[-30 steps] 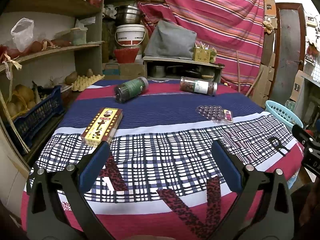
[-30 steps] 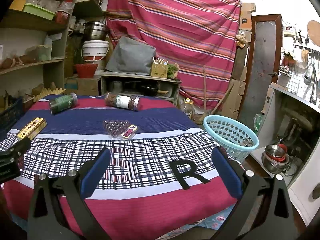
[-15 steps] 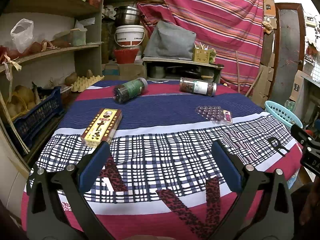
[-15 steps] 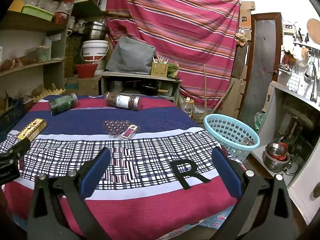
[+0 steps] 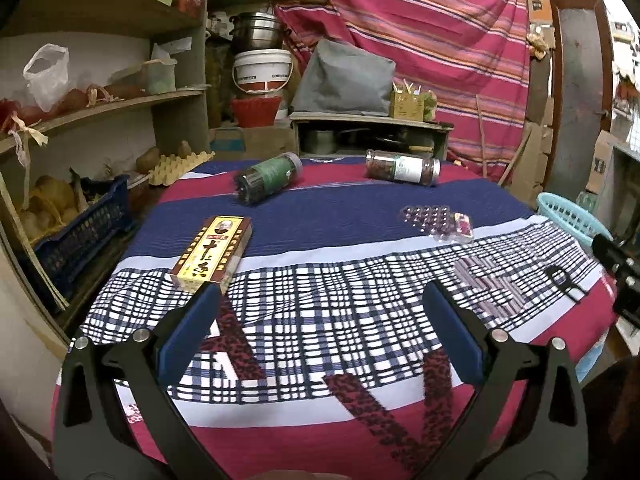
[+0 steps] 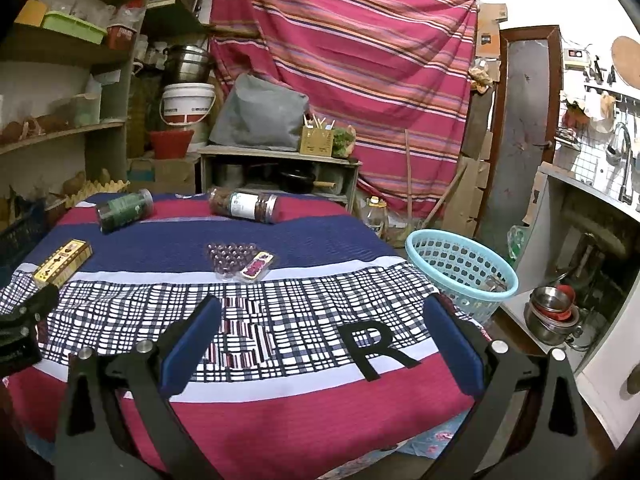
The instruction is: Collect trash
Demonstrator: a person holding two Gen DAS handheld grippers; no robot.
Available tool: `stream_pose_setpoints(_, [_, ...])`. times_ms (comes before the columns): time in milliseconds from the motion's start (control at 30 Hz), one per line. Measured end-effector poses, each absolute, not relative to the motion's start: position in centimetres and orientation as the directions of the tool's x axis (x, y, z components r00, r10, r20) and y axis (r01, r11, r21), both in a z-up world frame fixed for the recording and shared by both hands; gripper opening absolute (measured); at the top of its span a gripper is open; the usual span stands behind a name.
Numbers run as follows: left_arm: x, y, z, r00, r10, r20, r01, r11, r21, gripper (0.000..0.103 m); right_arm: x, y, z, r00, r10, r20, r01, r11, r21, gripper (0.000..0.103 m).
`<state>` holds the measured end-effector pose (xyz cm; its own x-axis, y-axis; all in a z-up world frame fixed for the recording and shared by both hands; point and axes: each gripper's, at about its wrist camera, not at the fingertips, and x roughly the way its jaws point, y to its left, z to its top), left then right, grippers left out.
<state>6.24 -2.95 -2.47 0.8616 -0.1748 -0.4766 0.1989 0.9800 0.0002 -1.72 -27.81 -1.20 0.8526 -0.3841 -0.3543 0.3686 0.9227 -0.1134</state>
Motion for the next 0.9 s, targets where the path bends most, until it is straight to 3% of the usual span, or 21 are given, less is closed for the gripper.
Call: stream_pose_setpoints(900, [5.63,-2.95,-1.94,0.868,-0.194,-0.458,0.213,0.977,-0.01,0.098,-2.27,-27.93,-0.96,0.861,-0.385,-0.333,0.364,0.923,-0.125,0.098])
